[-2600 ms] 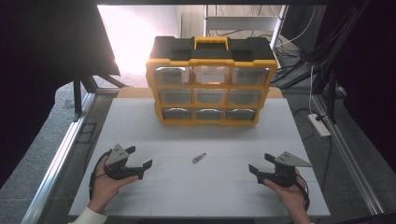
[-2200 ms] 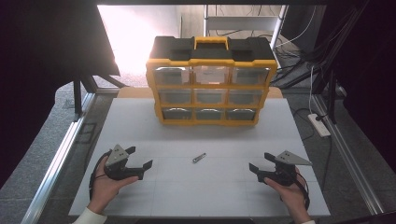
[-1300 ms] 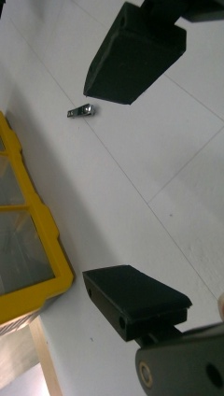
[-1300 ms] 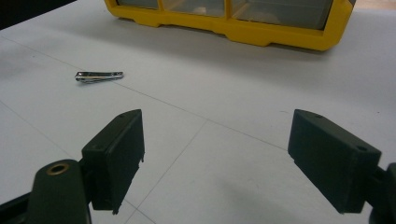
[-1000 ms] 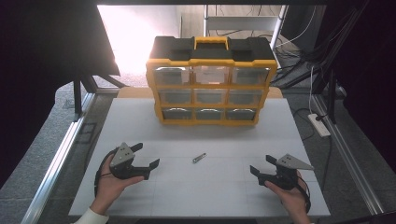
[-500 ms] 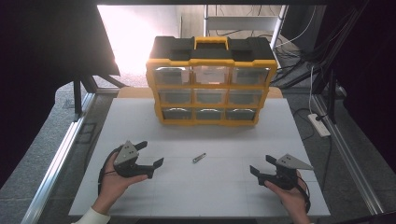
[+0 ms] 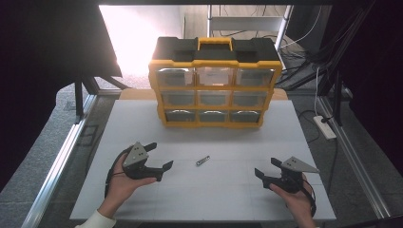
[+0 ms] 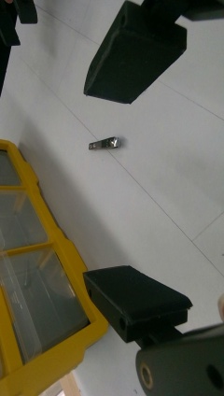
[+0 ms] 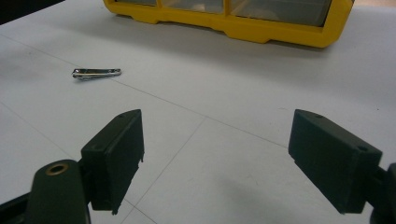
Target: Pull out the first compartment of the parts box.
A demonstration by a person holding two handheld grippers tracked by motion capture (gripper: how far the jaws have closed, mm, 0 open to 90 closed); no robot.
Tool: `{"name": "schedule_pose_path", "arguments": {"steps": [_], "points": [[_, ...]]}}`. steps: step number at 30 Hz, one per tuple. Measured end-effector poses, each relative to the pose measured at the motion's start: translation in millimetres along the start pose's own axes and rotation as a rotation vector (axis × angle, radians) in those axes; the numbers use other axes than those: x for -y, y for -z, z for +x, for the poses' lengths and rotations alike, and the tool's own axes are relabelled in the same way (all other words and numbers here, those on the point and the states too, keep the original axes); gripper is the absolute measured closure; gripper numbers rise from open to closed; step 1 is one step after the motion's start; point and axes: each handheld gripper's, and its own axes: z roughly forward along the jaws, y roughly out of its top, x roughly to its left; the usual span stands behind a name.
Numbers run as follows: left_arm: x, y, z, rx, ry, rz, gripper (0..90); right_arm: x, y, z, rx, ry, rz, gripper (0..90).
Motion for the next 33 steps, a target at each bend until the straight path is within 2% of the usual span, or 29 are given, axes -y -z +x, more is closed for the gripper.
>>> {"name": "schedule_pose_path", "arguments": {"steps": [7,9,13,19,29,33], "points": [[-3.6,-6.7,-5.2,0.016,-0.022,0.006,11.9,0.3,-0.2,-0.3,-0.001,0.000,-0.002,18.4],[-4.9,-10.2,-7.5,0.008,-0.057,0.009,12.6,0.3,-0.4,-0.2,0.004,0.000,-0.001,18.4],[-5.8,-15.8,-11.5,0.017,-0.080,0.013,12.4,0.5,-0.5,-0.2,0.001,0.002,0.000,18.3],[-7.7,-19.6,-14.5,0.008,-0.124,0.018,11.9,0.8,-0.3,-0.7,0.003,0.002,-0.002,18.4],[-7.7,-19.0,-15.8,-0.036,-0.200,0.010,11.8,0.9,-0.6,-0.7,0.004,0.003,0.001,18.3],[-8.5,-18.1,-17.4,-0.079,-0.250,0.008,11.4,1.1,-0.6,-0.8,0.005,0.002,0.002,18.3]]}}
